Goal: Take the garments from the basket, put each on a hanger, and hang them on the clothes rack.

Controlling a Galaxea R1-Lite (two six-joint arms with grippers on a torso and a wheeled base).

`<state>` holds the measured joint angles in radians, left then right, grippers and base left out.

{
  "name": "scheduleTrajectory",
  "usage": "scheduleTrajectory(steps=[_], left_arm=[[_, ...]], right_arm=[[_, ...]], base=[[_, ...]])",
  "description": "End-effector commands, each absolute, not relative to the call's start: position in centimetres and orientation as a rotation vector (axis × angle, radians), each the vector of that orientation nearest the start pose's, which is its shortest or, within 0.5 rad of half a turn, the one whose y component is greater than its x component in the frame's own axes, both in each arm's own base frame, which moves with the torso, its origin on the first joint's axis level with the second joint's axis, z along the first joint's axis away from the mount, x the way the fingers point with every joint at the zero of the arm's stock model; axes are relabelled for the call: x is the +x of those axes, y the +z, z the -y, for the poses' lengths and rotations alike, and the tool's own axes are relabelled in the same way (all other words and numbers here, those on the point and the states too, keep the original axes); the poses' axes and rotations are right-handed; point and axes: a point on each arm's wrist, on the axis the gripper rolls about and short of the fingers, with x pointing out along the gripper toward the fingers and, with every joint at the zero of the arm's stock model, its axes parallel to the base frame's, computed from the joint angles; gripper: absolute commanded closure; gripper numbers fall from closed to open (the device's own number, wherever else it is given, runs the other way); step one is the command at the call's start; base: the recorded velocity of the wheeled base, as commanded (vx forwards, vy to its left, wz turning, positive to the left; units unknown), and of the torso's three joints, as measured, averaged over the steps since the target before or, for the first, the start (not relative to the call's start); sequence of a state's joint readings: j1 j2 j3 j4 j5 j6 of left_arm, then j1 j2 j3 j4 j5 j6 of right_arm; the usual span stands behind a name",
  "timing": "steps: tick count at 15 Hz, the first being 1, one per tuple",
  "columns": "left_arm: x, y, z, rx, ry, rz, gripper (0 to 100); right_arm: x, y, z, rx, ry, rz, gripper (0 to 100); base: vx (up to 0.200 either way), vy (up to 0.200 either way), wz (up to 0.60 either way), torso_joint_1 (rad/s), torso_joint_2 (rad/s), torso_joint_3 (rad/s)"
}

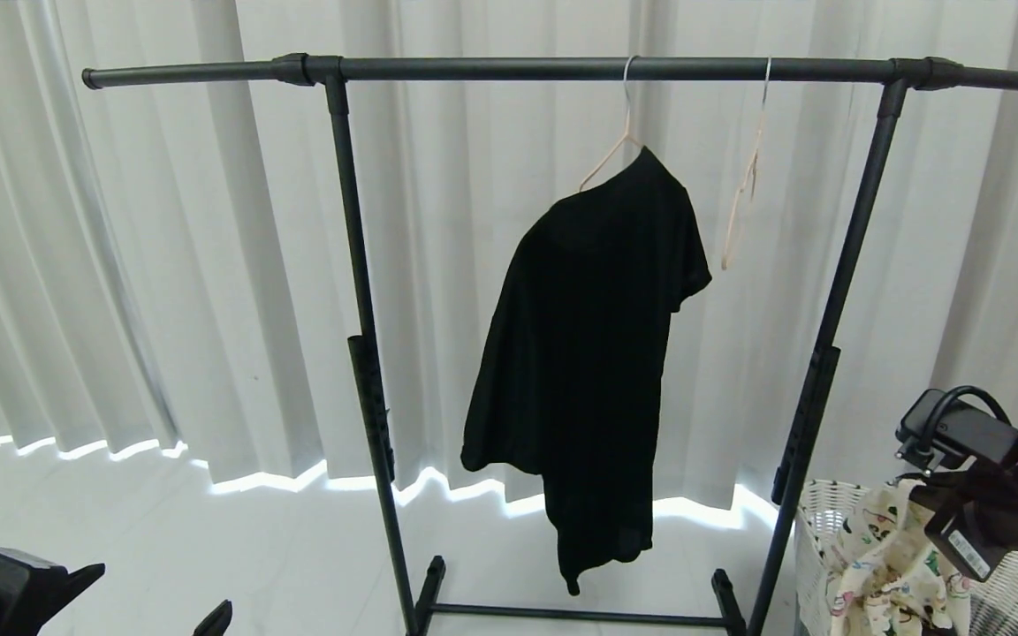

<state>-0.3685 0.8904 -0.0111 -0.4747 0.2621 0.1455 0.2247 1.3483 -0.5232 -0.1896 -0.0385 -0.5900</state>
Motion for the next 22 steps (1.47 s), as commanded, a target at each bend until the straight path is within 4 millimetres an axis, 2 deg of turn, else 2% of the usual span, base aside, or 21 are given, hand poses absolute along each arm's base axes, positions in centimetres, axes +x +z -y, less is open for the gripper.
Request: scheduleTrajectory(steps=[1,3,4,6,9,12,17,20,22], left_arm=[[7.3,11.4,2.4,0.259,-0.161,-0.341,0],[7.2,12.0,2.9,0.240,-0.268,-0.306,0],[7.0,12.6,3.4,0.227,-0.412,-0.265,0],[7.1,13.4,4.2,0.210,-0.579,-0.237,0],[8.8,15.5,5.6,0.181,-0.640,-0.225,0],[10.9,17.8,7.9,0.102,-0.695,-0.228,0],[10.4,17.1,11.6,0.092,-0.891,-0.325,0],[10.7,17.3,13.3,0.019,-0.883,-0.381,0],[11.7,17.4,14.8,-0.017,-0.814,-0.412,0]], right_arm=[[18.5,16.1,-5.0,-0.655,0.393,-0.524,100],[18.4,16.4,-6.3,-0.628,0.443,-0.502,100],[18.2,16.6,-7.9,-0.588,0.499,-0.487,100],[18.1,16.9,-10.0,-0.555,0.573,-0.470,100],[18.4,18.1,-13.1,-0.507,0.659,-0.422,100],[19.2,19.8,-16.6,-0.439,0.729,-0.374,100],[19.3,22.0,-21.1,-0.364,0.829,-0.304,100],[19.1,22.5,-22.4,-0.360,0.870,-0.281,100],[18.5,22.7,-23.5,-0.362,0.911,-0.268,100]], base=[[0.000,0.000,0.00,0.000,0.00,0.000],[0.000,0.000,0.00,0.000,0.00,0.000],[0.000,0.000,0.00,0.000,0.00,0.000],[0.000,0.000,0.00,0.000,0.00,0.000],[0.000,0.000,0.00,0.000,0.00,0.000],[0.000,0.000,0.00,0.000,0.00,0.000],[0.000,0.000,0.00,0.000,0.00,0.000],[0.000,0.000,0.00,0.000,0.00,0.000],[0.000,0.000,0.00,0.000,0.00,0.000]])
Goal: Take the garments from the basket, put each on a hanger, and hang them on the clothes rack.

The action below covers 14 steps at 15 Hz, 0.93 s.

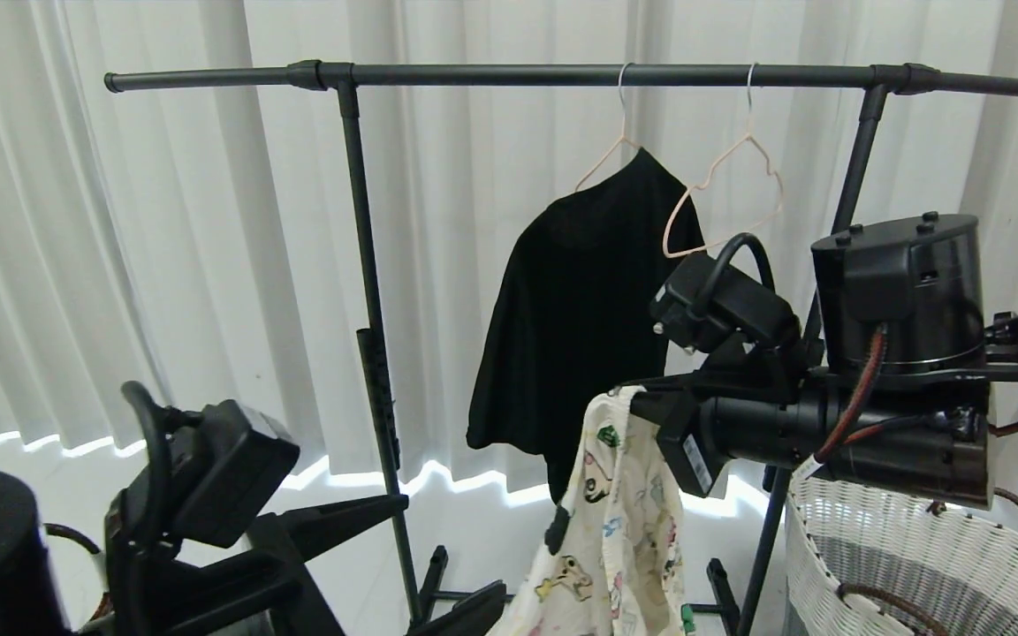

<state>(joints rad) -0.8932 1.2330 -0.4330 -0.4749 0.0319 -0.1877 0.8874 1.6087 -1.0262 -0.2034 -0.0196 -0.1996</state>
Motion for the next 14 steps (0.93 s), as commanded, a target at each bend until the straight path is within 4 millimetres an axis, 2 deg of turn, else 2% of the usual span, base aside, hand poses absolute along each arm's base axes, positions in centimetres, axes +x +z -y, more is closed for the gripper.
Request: scheduleTrajectory(steps=[1,6,8,10,14], left_arm=[[11.9,17.5,15.6,-0.039,-0.802,-0.427,0],[11.3,17.0,16.8,-0.039,-0.830,-0.463,0],[11.7,16.8,16.6,-0.038,-0.809,-0.468,0],[12.9,15.8,15.9,-0.027,-0.735,-0.502,0],[13.1,15.4,16.0,-0.018,-0.732,-0.518,0]], right_arm=[[18.2,22.8,-24.1,-0.364,0.929,-0.260,100],[16.6,23.5,-27.1,-0.363,1.018,-0.219,100],[16.1,23.6,-27.7,-0.364,1.039,-0.211,100],[15.3,24.1,-28.2,-0.359,1.068,-0.191,100],[13.9,24.8,-28.9,-0.355,1.111,-0.165,100]], base=[[0.000,0.000,0.00,0.000,0.00,0.000],[0.000,0.000,0.00,0.000,0.00,0.000],[0.000,0.000,0.00,0.000,0.00,0.000],[0.000,0.000,0.00,0.000,0.00,0.000],[0.000,0.000,0.00,0.000,0.00,0.000]])
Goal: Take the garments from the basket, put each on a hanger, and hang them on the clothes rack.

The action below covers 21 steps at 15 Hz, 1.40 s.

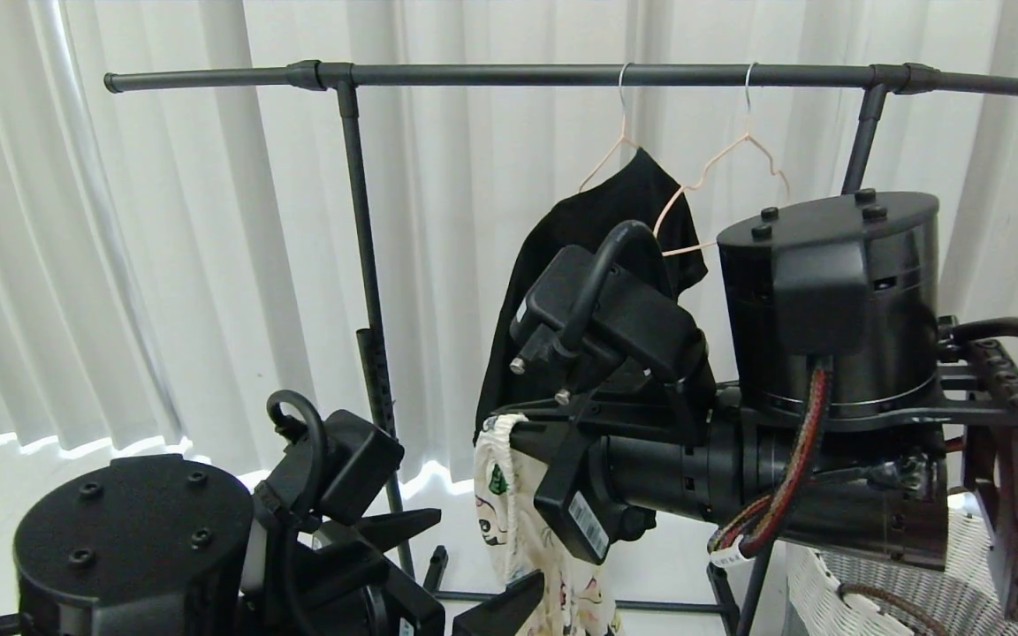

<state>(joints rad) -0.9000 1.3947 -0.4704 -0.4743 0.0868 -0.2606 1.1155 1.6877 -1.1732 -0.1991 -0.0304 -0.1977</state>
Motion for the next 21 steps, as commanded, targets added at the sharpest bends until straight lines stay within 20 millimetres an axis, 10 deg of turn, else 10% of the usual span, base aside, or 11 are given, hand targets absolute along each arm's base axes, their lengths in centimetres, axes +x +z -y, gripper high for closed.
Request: scheduleTrajectory(steps=[1,7,18,19,21], left_arm=[[13.1,15.3,16.0,-0.017,-0.730,-0.521,0],[10.0,10.4,11.0,0.219,-0.692,-0.633,0],[10.4,10.5,10.7,0.202,-0.657,-0.626,0],[10.4,10.4,10.6,0.204,-0.657,-0.630,100],[10.2,10.3,10.4,0.221,-0.635,-0.628,100]], right_arm=[[13.9,24.8,-28.9,-0.354,1.111,-0.164,100],[15.1,26.4,-26.3,-0.330,0.986,-0.135,100],[11.1,28.1,-25.4,-0.301,1.095,-0.141,100],[11.1,28.1,-25.2,-0.297,1.091,-0.142,100],[12.0,28.0,-24.1,-0.295,1.040,-0.151,100]], base=[[0.000,0.000,0.00,0.000,0.00,0.000],[0.000,0.000,0.00,0.000,0.00,0.000],[0.000,0.000,0.00,0.000,0.00,0.000],[0.000,0.000,0.00,0.000,0.00,0.000],[0.000,0.000,0.00,0.000,0.00,0.000]])
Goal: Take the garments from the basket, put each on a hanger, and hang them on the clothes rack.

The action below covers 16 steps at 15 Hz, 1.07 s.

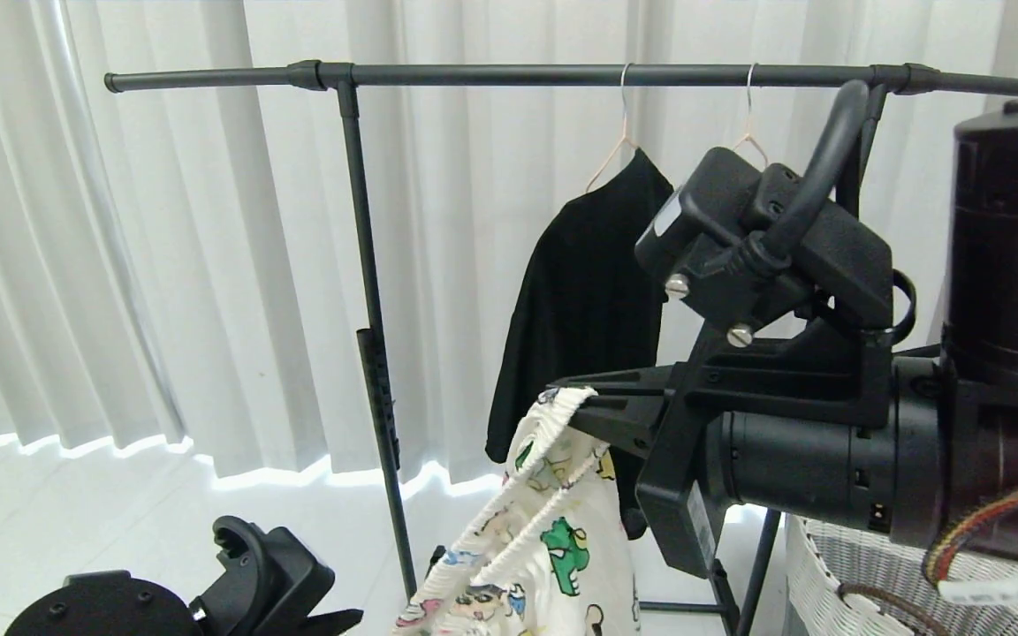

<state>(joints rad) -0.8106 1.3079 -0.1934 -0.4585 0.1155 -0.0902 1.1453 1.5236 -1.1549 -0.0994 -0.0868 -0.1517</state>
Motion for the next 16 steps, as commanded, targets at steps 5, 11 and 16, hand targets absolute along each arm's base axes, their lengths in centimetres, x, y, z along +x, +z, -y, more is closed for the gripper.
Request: scheduleTrajectory(steps=[5,11,16], left_arm=[[9.8,10.2,9.8,0.305,-0.524,-0.573,100],[13.2,15.8,12.9,0.274,-0.469,-0.432,100],[17.6,25.5,15.7,0.203,-0.442,-0.357,100]], right_arm=[[14.6,26.8,-18.0,-0.285,0.830,-0.202,100],[12.6,25.0,-14.5,-0.300,0.797,-0.231,100],[13.0,25.6,-12.7,-0.272,0.711,-0.206,100]], base=[[0.000,0.000,0.00,0.000,0.00,0.000],[0.000,0.000,0.00,0.000,0.00,0.000],[0.000,0.000,0.00,0.000,0.00,0.000]])
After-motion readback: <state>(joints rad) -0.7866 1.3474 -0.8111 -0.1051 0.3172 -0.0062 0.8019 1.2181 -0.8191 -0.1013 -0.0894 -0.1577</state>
